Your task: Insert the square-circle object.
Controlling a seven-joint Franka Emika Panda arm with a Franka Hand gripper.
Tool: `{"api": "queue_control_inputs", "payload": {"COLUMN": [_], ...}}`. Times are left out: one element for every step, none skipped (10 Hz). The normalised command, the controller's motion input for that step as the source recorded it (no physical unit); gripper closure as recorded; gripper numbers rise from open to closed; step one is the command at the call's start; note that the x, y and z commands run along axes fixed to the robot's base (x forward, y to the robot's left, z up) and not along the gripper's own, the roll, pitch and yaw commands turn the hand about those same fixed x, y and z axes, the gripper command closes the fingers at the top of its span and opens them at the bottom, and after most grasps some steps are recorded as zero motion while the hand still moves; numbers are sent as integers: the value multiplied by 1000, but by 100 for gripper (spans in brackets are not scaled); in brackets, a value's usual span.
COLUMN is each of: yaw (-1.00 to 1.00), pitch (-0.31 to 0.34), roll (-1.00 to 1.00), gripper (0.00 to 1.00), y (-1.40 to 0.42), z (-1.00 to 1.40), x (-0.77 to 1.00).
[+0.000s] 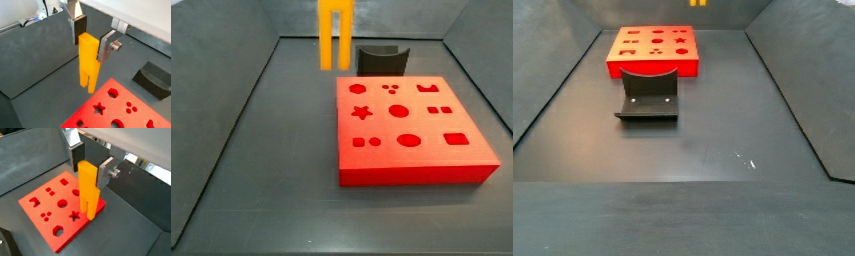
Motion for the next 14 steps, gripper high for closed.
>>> {"api": "queue_control_inputs", "payload": {"yaw": [89,149,154,157,137,146,134,131,157,149,54,0,0,-177], "pitch": [0,0,0,0,46,80,93,89,43,13,34,54,74,84], "roll": [-1,0,0,0,103,140,216,266,240,200,220,259,273,293], "gripper": [100,100,100,100,100,100,100,100,100,100,100,100,100,100], "y": [-394,-463,-443,-426,-357,-306,-134,-106,-203,-357,-360,-254,-151,0], "z": [-131,-151,-166,-106,-66,-111,-411,-509,-557,-480,-351,-306,-271,-317], "x": [629,897,911,926,929,911,943,866,791,829,883,826,774,703]}}
